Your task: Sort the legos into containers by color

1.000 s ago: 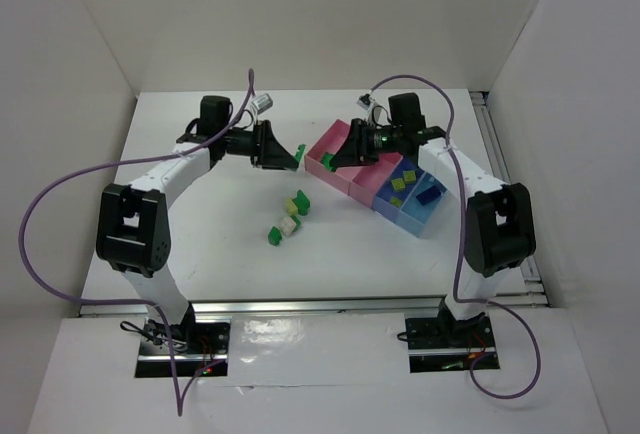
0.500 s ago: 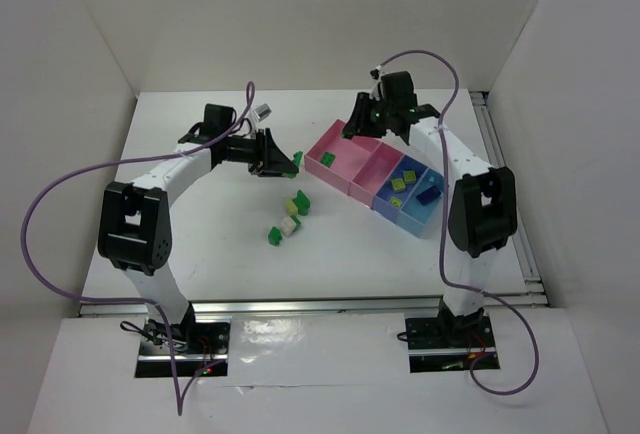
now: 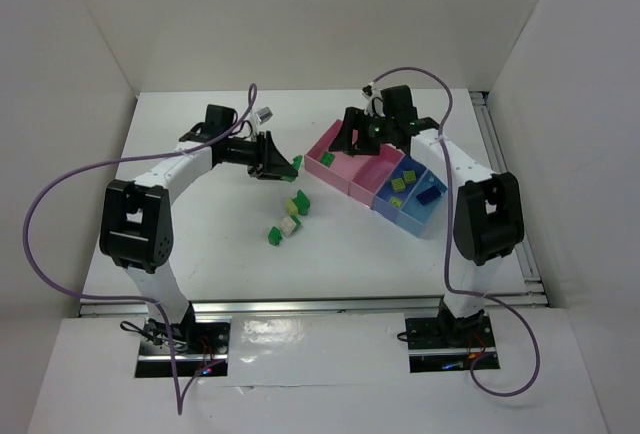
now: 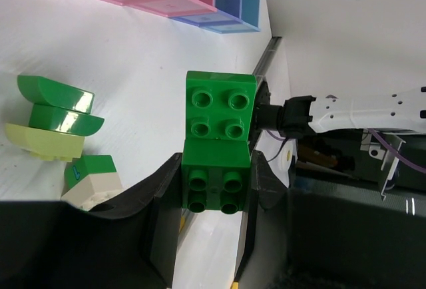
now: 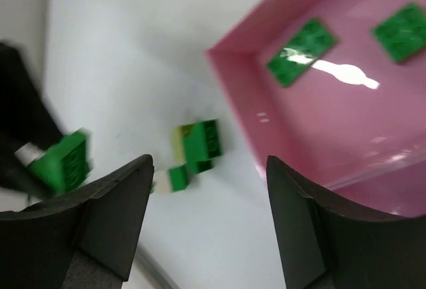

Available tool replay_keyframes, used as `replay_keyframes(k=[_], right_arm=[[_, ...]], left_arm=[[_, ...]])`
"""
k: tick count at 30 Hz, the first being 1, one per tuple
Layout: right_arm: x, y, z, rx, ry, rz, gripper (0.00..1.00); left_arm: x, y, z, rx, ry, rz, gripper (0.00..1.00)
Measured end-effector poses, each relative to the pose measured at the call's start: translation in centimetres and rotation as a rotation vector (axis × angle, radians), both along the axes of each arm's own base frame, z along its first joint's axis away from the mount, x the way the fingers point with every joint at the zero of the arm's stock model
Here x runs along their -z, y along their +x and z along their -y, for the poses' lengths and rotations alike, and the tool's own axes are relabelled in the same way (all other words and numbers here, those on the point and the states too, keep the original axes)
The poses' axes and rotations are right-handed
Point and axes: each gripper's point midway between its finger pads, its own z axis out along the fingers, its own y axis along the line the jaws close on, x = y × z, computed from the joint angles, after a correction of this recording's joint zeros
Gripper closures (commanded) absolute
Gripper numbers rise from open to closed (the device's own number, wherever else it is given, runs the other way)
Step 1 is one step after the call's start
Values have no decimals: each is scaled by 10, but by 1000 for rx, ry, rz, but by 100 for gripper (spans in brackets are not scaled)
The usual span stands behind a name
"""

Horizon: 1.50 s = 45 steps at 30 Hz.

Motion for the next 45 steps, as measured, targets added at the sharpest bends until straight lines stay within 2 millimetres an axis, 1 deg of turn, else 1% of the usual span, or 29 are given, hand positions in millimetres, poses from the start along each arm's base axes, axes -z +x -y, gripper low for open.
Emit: replay_keyframes(k=[1,2,5,9,12,15,19,21,25,28,31,35,40,43,44,45], right_arm=[[-9,-9,-6,-36,49,3,21],[-19,-17,-13,-73,98,8,21],[-44,-31,-35,-168,215,21,21],[-53,-49,-56,-230,287,-32,21],[-59,-51,-70,-246,317,-62,21],[-65,-49,-81,-250,337,-79,25],[-67,-46,-92,-253,346,-98,28],[-66,-46,-96,-254,346,-105,31],[-55,-50,-105,-261,339,-142,41],[-46,-53,-109,-257,326,-175,41],[-39,-56,-109,-246,310,-204,41],[-34,-57,-107,-233,295,-218,44],[-29,-58,-111,-237,291,-231,46],[-18,-60,-116,-244,282,-255,46],[-14,-60,-118,-246,280,-262,49],[-10,-60,-120,-246,277,-269,54]], left_arm=[[-1,-1,0,5,-5,0,100],[-2,-2,1,11,-12,0,100],[-5,-2,2,27,-26,12,100],[-7,1,2,31,-25,30,100],[-5,4,3,20,6,42,100],[-5,6,4,17,41,63,100],[-3,6,6,21,68,77,100],[0,5,6,22,87,84,100],[7,6,4,14,126,87,100],[10,6,2,6,146,82,100],[13,6,0,-2,161,78,100],[15,8,-1,-11,175,80,100],[16,9,-3,-18,188,87,100],[17,10,-4,-16,196,101,100],[17,11,-4,-16,200,105,100],[18,9,-4,-16,204,99,100]])
